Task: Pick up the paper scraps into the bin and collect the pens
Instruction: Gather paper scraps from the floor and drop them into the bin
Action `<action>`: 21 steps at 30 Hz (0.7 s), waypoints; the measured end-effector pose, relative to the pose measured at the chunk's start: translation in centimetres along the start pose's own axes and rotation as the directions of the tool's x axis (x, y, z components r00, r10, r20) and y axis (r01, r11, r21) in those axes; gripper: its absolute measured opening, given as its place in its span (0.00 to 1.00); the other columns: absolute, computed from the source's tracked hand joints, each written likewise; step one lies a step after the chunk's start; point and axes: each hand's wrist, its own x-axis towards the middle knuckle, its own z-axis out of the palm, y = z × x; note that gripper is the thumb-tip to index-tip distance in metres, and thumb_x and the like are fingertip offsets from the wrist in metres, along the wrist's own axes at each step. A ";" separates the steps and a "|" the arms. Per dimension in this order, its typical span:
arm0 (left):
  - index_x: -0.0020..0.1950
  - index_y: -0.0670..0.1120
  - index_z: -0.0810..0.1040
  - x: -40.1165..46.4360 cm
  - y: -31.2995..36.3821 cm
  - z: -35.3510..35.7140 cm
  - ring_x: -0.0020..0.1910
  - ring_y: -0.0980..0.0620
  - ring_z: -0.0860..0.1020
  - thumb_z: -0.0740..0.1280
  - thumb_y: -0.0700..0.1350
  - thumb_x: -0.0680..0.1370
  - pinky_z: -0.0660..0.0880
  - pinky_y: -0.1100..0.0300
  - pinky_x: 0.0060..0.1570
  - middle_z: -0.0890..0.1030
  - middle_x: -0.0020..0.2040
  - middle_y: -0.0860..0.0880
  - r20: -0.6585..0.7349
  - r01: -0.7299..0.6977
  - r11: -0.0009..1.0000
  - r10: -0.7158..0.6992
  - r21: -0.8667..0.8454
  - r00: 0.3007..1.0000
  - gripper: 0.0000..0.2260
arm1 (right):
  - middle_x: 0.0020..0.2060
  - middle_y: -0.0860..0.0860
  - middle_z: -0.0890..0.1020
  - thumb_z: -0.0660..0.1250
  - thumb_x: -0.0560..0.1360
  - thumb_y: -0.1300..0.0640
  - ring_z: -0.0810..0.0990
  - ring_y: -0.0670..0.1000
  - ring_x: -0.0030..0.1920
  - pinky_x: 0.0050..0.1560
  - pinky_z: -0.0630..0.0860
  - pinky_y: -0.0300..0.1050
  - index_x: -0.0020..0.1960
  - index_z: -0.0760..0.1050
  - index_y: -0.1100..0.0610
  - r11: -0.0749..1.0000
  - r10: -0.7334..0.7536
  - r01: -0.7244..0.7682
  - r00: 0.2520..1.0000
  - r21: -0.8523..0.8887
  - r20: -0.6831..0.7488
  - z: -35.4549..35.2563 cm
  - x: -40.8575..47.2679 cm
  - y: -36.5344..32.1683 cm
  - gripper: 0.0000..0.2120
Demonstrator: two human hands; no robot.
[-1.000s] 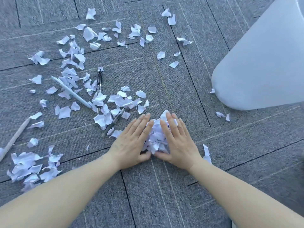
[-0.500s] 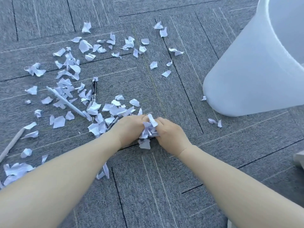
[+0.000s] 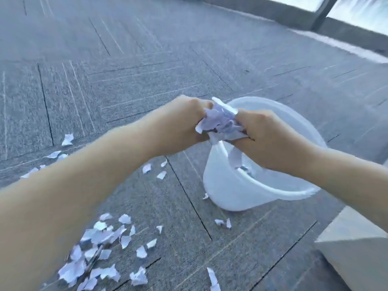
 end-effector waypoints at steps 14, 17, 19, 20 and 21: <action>0.55 0.44 0.75 13.0 3.4 12.4 0.52 0.44 0.77 0.70 0.51 0.71 0.75 0.54 0.50 0.80 0.52 0.46 0.351 0.401 0.914 -0.394 0.054 0.850 0.17 | 0.44 0.50 0.80 0.74 0.70 0.47 0.77 0.49 0.42 0.39 0.73 0.39 0.44 0.75 0.51 0.829 0.556 -0.558 0.810 -0.045 0.185 -2.5 -3.5 11.7 0.11; 0.67 0.47 0.71 12.8 3.1 12.5 0.60 0.46 0.73 0.71 0.53 0.71 0.72 0.52 0.58 0.75 0.61 0.46 0.385 0.385 0.912 -0.408 0.139 0.828 0.26 | 0.63 0.54 0.76 0.73 0.70 0.43 0.74 0.54 0.62 0.60 0.72 0.48 0.66 0.71 0.58 0.795 0.600 -0.548 0.773 -0.260 0.207 -2.1 -3.1 12.3 0.31; 0.66 0.49 0.72 12.4 3.0 11.9 0.62 0.48 0.72 0.69 0.49 0.73 0.71 0.52 0.61 0.74 0.64 0.48 0.340 0.393 0.914 -0.403 0.102 0.849 0.22 | 0.67 0.53 0.74 0.71 0.73 0.44 0.72 0.54 0.66 0.62 0.70 0.47 0.71 0.67 0.56 0.794 0.600 -0.552 0.780 -0.255 0.177 -2.1 -2.6 11.6 0.32; 0.63 0.50 0.75 11.9 3.0 11.4 0.61 0.48 0.74 0.67 0.47 0.75 0.71 0.53 0.60 0.76 0.62 0.48 0.290 0.386 0.920 -0.387 0.061 0.875 0.17 | 0.66 0.52 0.74 0.69 0.74 0.46 0.73 0.53 0.65 0.60 0.71 0.46 0.71 0.67 0.54 0.804 0.584 -0.547 0.800 -0.234 0.136 -2.2 -2.3 10.9 0.29; 0.59 0.50 0.78 11.3 3.2 10.8 0.57 0.48 0.76 0.65 0.45 0.76 0.72 0.53 0.57 0.78 0.59 0.48 0.215 0.361 0.932 -0.355 0.012 0.910 0.12 | 0.63 0.52 0.77 0.67 0.76 0.47 0.75 0.53 0.62 0.56 0.71 0.46 0.68 0.70 0.53 0.825 0.547 -0.526 0.836 -0.207 0.054 -2.4 -2.0 9.9 0.23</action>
